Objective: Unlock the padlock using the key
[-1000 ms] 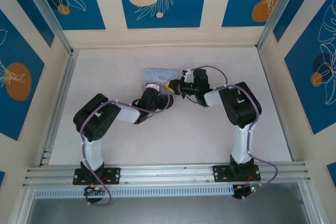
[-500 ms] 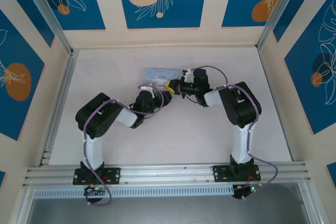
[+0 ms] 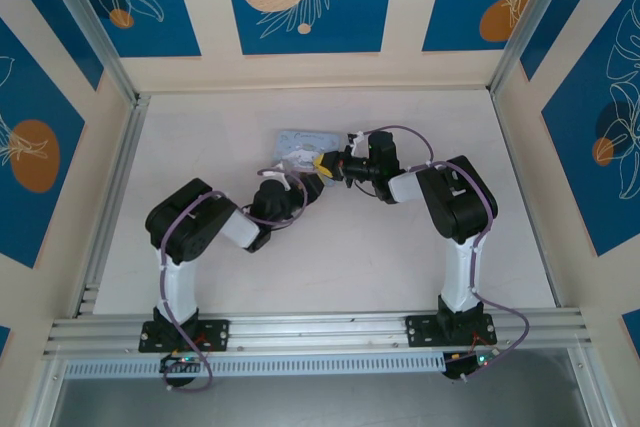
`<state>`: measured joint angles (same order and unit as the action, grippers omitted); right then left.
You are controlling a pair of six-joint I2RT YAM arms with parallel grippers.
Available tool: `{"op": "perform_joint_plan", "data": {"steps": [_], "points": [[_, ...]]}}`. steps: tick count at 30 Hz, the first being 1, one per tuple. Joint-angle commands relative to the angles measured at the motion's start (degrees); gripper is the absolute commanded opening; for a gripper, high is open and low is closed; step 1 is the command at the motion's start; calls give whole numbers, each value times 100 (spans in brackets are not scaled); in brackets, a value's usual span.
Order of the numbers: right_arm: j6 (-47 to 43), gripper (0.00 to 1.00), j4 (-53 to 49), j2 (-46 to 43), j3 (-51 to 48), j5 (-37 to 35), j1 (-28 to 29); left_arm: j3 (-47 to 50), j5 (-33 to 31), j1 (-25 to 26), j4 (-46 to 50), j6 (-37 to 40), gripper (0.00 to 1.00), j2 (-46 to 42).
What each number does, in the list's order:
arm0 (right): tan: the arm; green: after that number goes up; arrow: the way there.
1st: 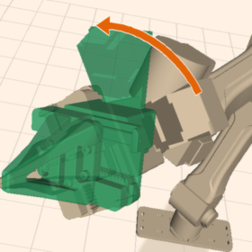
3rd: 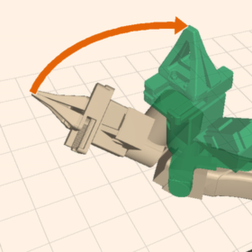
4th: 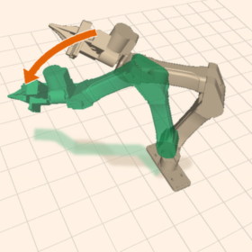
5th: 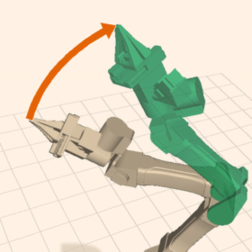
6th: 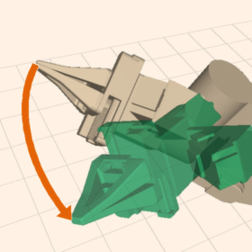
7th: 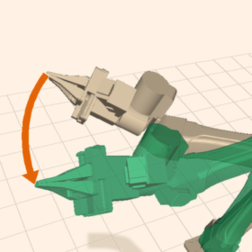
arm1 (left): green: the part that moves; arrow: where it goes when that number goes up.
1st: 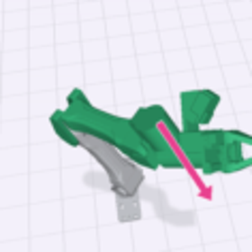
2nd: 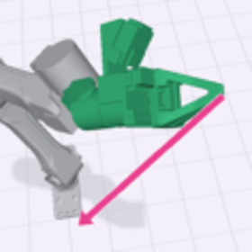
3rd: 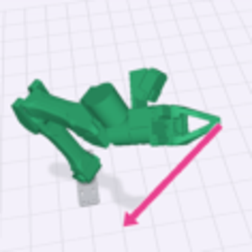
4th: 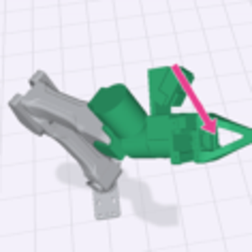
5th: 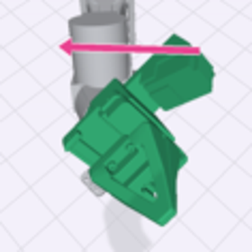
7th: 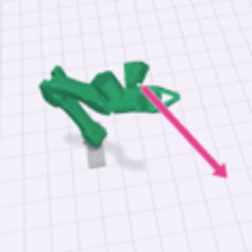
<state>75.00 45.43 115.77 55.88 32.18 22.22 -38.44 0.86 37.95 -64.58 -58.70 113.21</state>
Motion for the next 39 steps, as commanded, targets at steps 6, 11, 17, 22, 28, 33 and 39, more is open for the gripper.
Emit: {"op": "perform_joint_plan", "data": {"steps": [6, 11, 17, 22, 28, 33, 39], "points": [[93, 0, -156, 271, -4, 35, 37, -24, -428, 81, -328, -429, 62, 228], [103, 0, -139, 271, -11, 33, 44, 64, -673, 79, -284, -559, 55, 285], [108, 0, -131, 280, -2, 39, 29, 69, -841, 81, -123, -636, 43, 315], [115, 0, -139, 272, -7, 41, 28, 25, -861, 85, 186, -576, 40, 293], [137, 0, -138, 264, -15, 42, 24, -71, -963, 81, 989, -372, 36, 125], [142, 0, -139, 271, -7, 41, 24, -197, -1052, 83, 1683, -119, 31, -40], [153, 0, -122, 271, -29, 34, 28, -412, -1088, 82, 2337, 154, 29, -115]]}}
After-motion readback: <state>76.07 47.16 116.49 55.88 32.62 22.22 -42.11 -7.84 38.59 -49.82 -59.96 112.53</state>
